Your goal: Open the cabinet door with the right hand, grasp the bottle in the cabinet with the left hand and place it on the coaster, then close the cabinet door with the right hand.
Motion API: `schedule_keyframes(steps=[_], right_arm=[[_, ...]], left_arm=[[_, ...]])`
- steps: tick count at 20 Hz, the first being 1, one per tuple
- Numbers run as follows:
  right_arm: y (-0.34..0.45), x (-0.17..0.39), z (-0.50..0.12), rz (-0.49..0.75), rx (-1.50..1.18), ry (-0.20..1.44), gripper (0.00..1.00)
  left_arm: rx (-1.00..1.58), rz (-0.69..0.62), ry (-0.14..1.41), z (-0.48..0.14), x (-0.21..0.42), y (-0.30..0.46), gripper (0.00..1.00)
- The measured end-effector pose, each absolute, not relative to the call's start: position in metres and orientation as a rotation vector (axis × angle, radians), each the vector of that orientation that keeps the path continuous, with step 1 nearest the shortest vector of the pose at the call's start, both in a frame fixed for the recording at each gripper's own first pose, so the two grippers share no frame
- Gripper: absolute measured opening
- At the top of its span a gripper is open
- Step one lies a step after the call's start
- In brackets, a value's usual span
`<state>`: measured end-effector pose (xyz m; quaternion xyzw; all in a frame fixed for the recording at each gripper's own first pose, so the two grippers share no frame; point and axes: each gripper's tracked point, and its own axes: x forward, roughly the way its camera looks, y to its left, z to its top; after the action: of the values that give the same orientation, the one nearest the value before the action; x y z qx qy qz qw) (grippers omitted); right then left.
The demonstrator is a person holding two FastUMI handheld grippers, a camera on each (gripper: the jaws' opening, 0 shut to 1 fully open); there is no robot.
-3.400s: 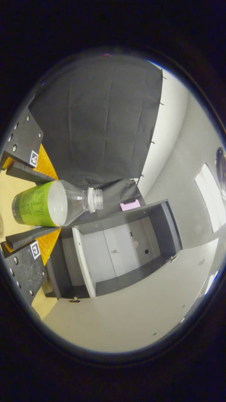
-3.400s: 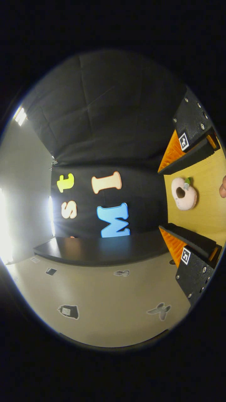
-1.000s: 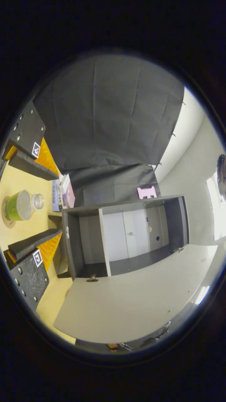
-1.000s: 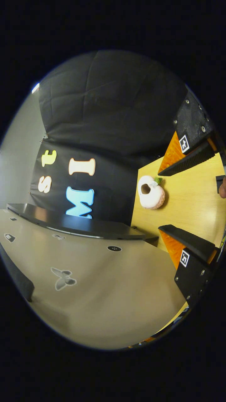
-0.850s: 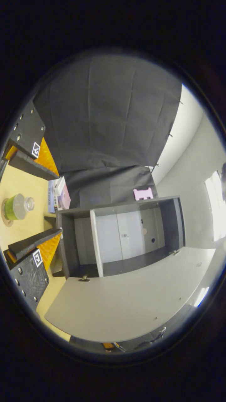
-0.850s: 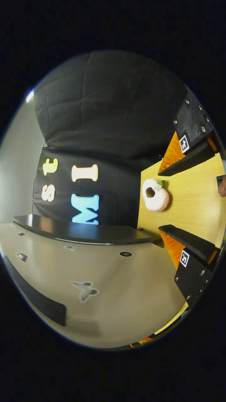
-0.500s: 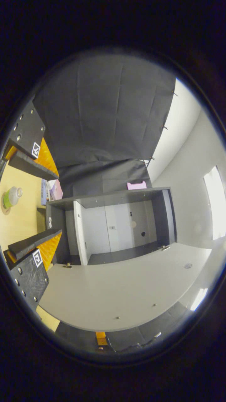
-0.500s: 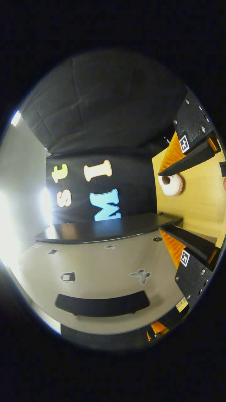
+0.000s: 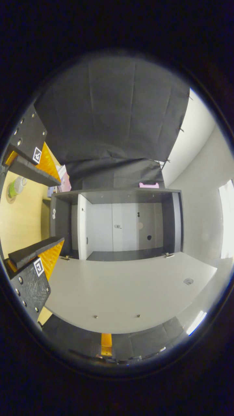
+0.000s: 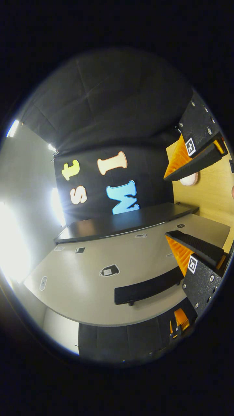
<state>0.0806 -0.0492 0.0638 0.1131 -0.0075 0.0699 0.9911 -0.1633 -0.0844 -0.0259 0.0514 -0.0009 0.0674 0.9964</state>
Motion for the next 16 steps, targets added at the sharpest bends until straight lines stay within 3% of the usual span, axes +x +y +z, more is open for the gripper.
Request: schedule_keyframes(steps=[5,7,9,10,11,16], right_arm=[[-0.015,0.061,0.088,0.153,0.171,-0.079,0.94],[-0.008,0.055,0.086,0.127,0.095,-0.082,0.94],[-0.005,0.049,0.084,0.101,0.060,-0.087,0.89],[-0.003,0.051,0.083,0.097,0.063,-0.085,0.89],[-0.002,0.052,0.081,0.095,0.073,-0.081,0.93],[0.015,0.047,0.078,0.112,0.105,-0.056,0.93]], left_arm=[[0.119,0.028,-0.028,-0.017,-0.140,-0.089,0.92],[0.117,0.002,-0.033,-0.014,-0.137,-0.088,0.88],[0.097,-0.027,-0.035,-0.016,-0.135,-0.090,0.88],[0.089,-0.037,-0.036,-0.014,-0.132,-0.090,0.88],[0.085,-0.038,-0.040,-0.012,-0.131,-0.088,0.95],[0.135,-0.047,-0.066,0.005,-0.118,-0.082,0.94]])
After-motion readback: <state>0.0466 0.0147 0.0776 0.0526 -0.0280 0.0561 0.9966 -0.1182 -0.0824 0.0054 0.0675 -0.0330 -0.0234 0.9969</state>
